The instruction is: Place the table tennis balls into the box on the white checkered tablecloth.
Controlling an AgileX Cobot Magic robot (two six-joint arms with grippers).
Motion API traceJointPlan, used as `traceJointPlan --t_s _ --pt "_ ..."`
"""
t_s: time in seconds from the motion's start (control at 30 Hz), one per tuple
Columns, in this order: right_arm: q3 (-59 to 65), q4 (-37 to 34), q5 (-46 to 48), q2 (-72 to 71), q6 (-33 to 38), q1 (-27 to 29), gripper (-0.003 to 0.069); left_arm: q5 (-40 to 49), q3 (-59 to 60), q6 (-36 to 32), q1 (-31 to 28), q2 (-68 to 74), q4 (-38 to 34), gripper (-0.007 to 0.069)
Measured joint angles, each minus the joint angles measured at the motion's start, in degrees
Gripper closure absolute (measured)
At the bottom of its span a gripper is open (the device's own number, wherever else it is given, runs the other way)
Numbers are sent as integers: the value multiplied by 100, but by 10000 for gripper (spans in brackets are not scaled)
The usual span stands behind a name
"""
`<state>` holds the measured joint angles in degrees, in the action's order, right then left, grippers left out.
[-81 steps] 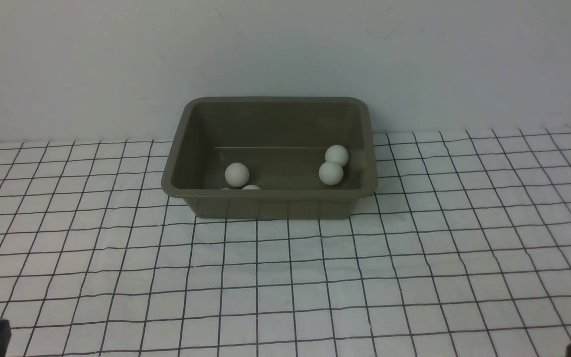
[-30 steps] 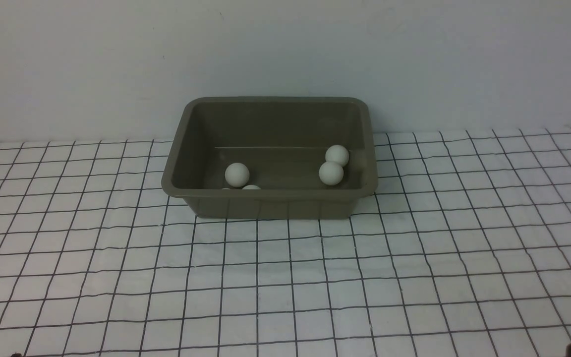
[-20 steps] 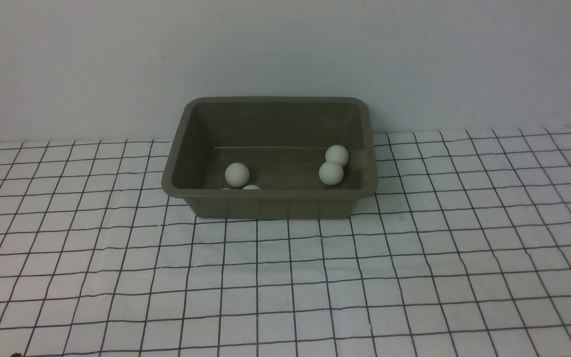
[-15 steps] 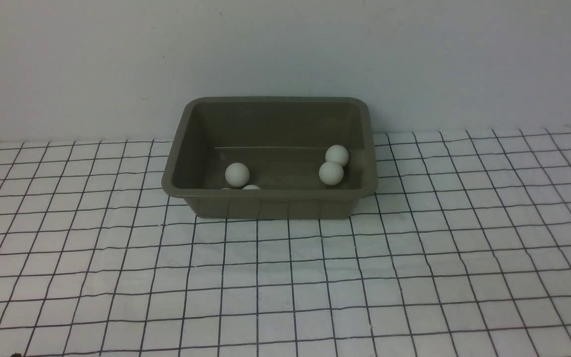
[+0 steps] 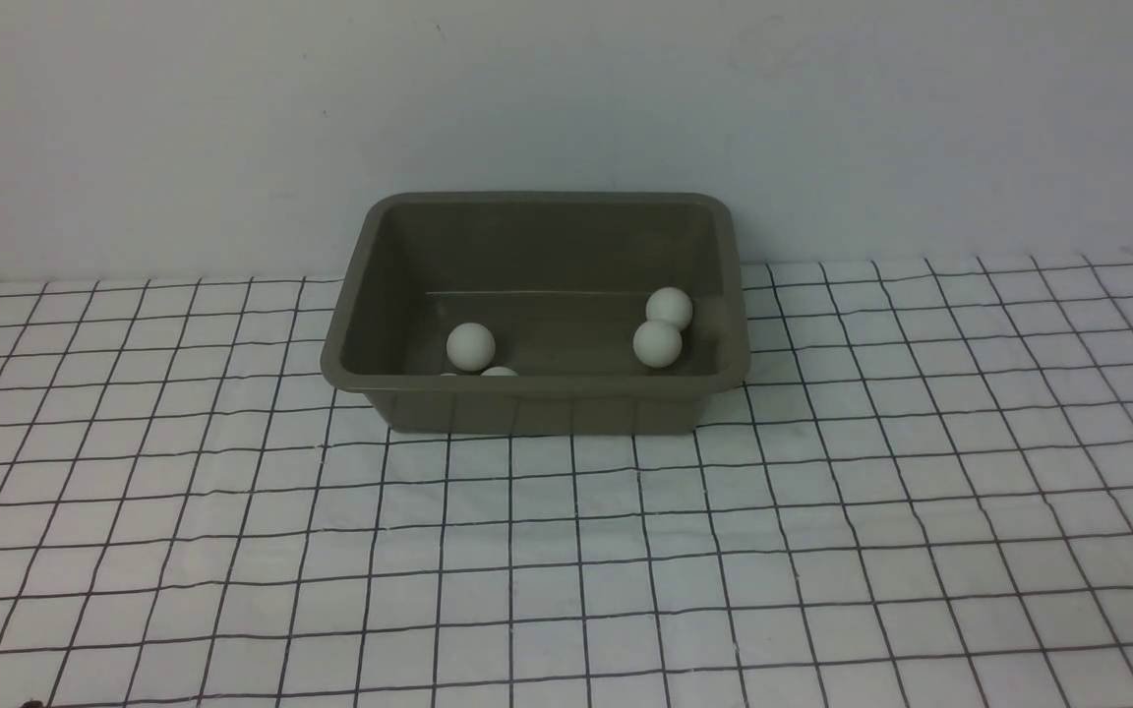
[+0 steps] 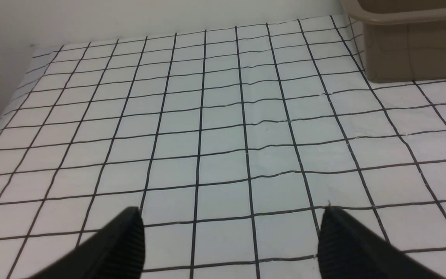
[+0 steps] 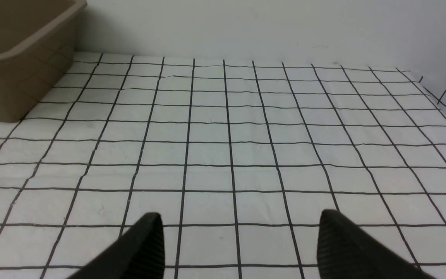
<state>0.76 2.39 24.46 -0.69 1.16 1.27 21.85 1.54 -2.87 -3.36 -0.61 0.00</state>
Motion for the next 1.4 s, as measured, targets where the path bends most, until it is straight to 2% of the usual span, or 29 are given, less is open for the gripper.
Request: traceJointPlan --t_s 1.4 --pt "12 -4 -28 0 165 0 177 0 0 0 0 0 0 83"
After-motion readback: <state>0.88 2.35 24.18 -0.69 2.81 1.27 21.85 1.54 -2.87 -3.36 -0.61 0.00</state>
